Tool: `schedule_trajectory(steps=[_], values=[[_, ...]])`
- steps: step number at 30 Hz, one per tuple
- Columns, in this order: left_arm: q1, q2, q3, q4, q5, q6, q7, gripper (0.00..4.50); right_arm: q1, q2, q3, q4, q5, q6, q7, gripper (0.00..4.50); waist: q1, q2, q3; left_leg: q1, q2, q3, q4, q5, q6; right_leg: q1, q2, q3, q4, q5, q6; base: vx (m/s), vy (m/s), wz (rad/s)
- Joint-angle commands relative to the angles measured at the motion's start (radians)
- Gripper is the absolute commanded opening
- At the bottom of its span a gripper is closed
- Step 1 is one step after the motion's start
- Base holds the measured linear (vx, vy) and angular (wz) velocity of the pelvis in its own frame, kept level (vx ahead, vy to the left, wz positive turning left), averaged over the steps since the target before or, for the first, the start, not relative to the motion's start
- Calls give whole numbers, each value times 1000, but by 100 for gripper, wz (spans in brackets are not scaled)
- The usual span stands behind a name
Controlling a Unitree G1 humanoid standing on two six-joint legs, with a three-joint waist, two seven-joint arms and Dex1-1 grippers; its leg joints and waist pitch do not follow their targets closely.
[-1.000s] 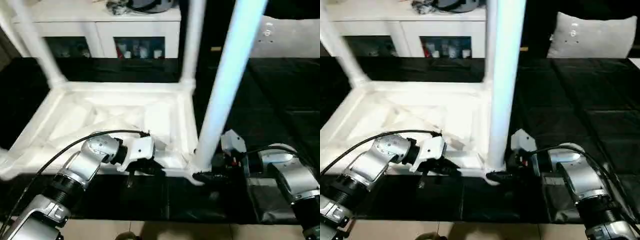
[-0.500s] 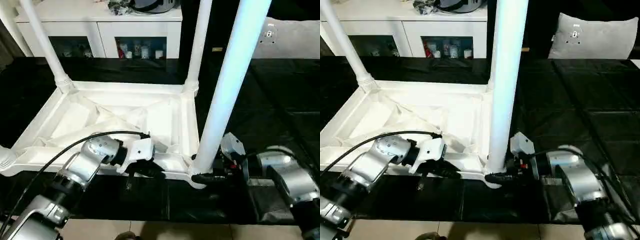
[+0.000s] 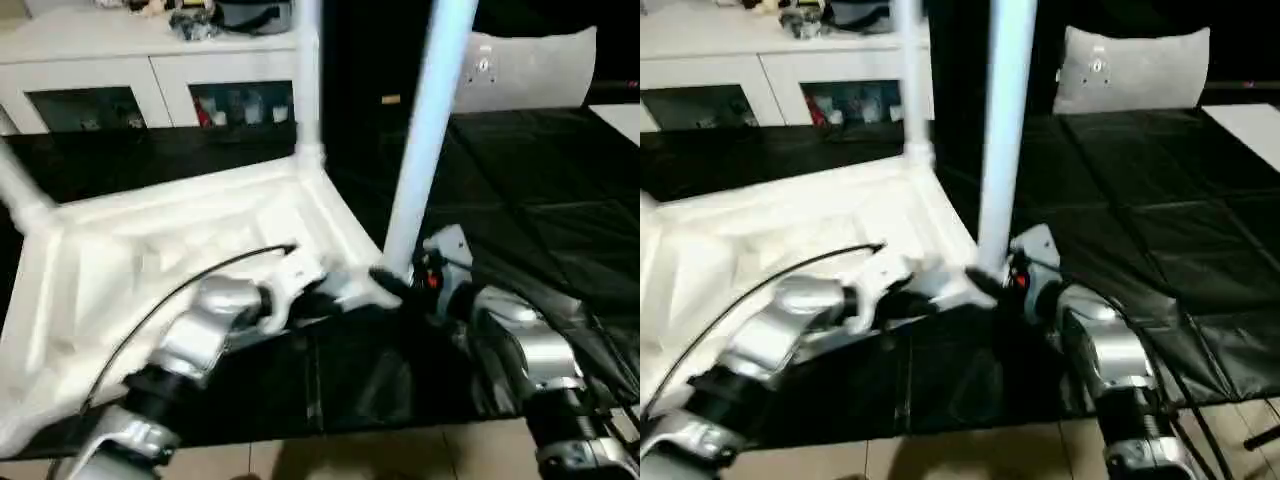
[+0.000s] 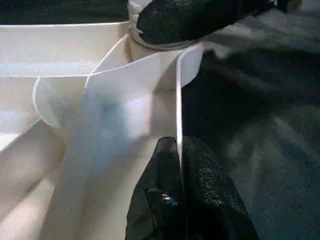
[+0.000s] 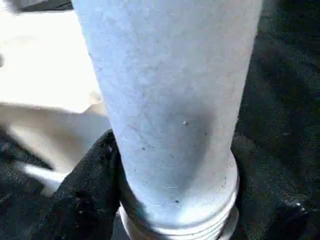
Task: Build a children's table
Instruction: Rotate leg to tighten
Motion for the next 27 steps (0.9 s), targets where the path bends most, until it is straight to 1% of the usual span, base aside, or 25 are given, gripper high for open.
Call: schedule_trajectory(steps=[1, 2, 3, 4, 5, 6, 7, 8, 9, 10, 11, 12, 13, 14, 15, 16, 18, 20, 22, 23, 24, 25, 26, 27], values=[[-29, -84, -13, -16, -32, -5, 62, 0, -20, 53, 41, 29, -16, -16, -72, 272, 10, -11, -61, 1, 28, -13, -71, -168, 26, 45, -71, 38, -92, -279, -180, 0, 0, 0], [-29, -84, -13, -16, -32, -5, 62, 0, -20, 53, 41, 29, -16, -16, -72, 328, 10, -12, -61, 0, 29, -13, -70, -160, 30, 46, -70, 38, -90, -253, -185, 0, 0, 0], [-28, -90, -15, -21, -27, 0, 68, 0, -15, 54, 49, 23, -32, -32, -68, 328, 11, -10, -61, -3, 28, -13, -70, -156, 35, 48, -70, 37, -87, -234, -189, 0, 0, 0], [-24, -92, -23, -34, -17, 11, 69, 0, -7, 63, 44, 12, -37, -46, -66, 342, 11, -10, -65, -4, 28, -12, -67, -137, 50, 51, -70, 37, -81, -170, -201, 0, 0, 0], [-22, -86, -26, -38, -14, 12, 66, 0, 0, 67, 32, 2, -25, -51, -58, 342, 12, -10, -67, -4, 28, -11, -65, -126, 57, 52, -70, 38, -79, -145, -208, 0, 0, 0], [-21, -80, -26, -38, -12, 10, 62, 0, 7, 65, 24, -9, -17, -59, -48, 348, 14, -2, -67, -4, 28, -12, -65, -119, 63, 51, -70, 38, -77, -128, -214, 0, 0, 0], [-20, -70, -26, -38, -8, 10, 61, 0, 17, 56, 22, -20, -13, -81, -36, 378, 15, -5, -68, -5, 29, -10, -63, -108, 73, 52, -69, 38, -76, -94, -221, 0, 0, 0], [-20, -61, -27, -36, -6, 5, 55, 0, 24, 46, 21, -28, -9, -90, -22, 378, 17, -5, -69, -5, 30, -11, -64, -100, 79, 54, -69, 36, -73, -73, -229, 0, 0, 0], [-21, -54, -27, -33, -4, -1, 51, 0, 30, 38, 18, -35, -3, -97, -11, 386, 18, -3, -69, -5, 30, -11, -63, -100, 81, 54, -69, 36, -72, -69, -232, 0, 0, 0], [-22, -47, -25, -27, -3, -6, 46, 0, 36, 27, 16, -43, 5, -103, 6, 390, 19, -5, -67, -6, 30, -10, -64, -107, 85, 54, -68, 36, -73, -71, -235, 0, 0, 0], [-25, -30, -24, -15, 1, -19, 35, 0, 47, 5, 15, -58, 19, -118, 39, 396, 20, -4, -65, -5, 31, -10, -65, -124, 85, 54, -70, 35, -76, -95, -233, 0, 0, 0], [-27, -20, -24, -9, 3, -30, 27, 0, 52, -8, 15, -66, 26, -125, 60, 421, 22, -5, -65, -4, 30, -10, -65, -131, 85, 54, -70, 35, -79, -109, -230, 0, 0, 0], [-29, -15, -24, -7, 3, -33, 21, 0, 55, -15, 14, -71, 29, -128, 73, 429, 23, -4, -63, -3, 31, -10, -66, -151, 82, 53, -70, 36, -82, -142, -224, 0, 0, 0], [-31, -5, -24, -2, 3, -38, 10, 0, 59, -29, 13, -78, 35, -131, 97, 434, 23, -7, -61, -5, 30, -10, -68, -157, 78, 54, -70, 35, -83, -166, -217, 0, 0, 0], [-35, 18, -27, 5, 2, -55, -20, 0, 70, -58, 13, -95, 45, -135, 153, 434, 23, -6, -61, -3, 30, -10, -69, -163, 75, 52, -70, 35, -85, -190, -208, 0, 0, 0], [-36, 32, -31, 8, 2, -67, -41, 0, 76, -76, 15, -104, 51, -133, 189, 447, 24, -6, -60, -1, 31, -10, -69, -169, 74, 51, -69, 35, -87, -203, -204, 0, 0, 0], [-38, 66, -44, 17, 5, -101, -86, 0, 88, -122, 27, -122, 69, -140, 284, 447, 27, -7, -62, -4, 31, -11, -67, -162, 78, 54, -70, 37, -84, -196, -198, 0, 0, 0], [-40, 88, -55, 23, 8, -127, -120, 0, 94, -155, 34, -138, 92, -132, 359, 447, 27, -3, -63, -5, 32, -12, -66, -152, 86, 54, -70, 36, -80, -159, -210, 0, 0, 0], [-40, 113, -72, 27, 1, -170, -179, 0, 92, -198, 44, -152, 120, -115, 449, 447, 30, -4, -63, -2, 35, -11, -66, -153, 95, 53, -70, 36, -80, -152, -218, 0, 0, 0], [-40, 113, -72, 27, 1, -170, -179, 0, 92, -198, 44, -152, 120, -115, 449, 447, 30, -5, -62, -3, 34, -11, -66, -152, 96, 52, -70, 35, -80, -154, -221, 0, 0, 0], [-35, 130, -85, 20, -7, -202, -223, 0, 85, -219, 53, -144, 115, -125, 477, 447, 31, -4, -63, -3, 34, -10, -66, -151, 94, 52, -70, 35, -80, -153, -223, 0, 0, 0], [-29, 152, -101, 11, -13, -232, -274, 0, 75, -242, 63, -130, 104, -138, 507, 447, 35, -3, -65, -1, 35, -12, -65, -146, 94, 52, -72, 34, -79, -151, -227, 0, 0, 0], [-27, 163, -109, 8, -14, -243, -296, 0, 70, -251, 68, -122, 98, -143, 521, 447, 37, -7, -65, -2, 36, -11, -65, -142, 95, 51, -72, 35, -77, -146, -232, 0, 0, 0], [-25, 171, -117, 5, -14, -251, -314, 0, 67, -261, 75, -117, 91, -154, 538, 447, 37, -5, -65, -1, 37, -10, -65, -141, 95, 50, -71, 35, -76, -142, -235, 0, 0, 0]])
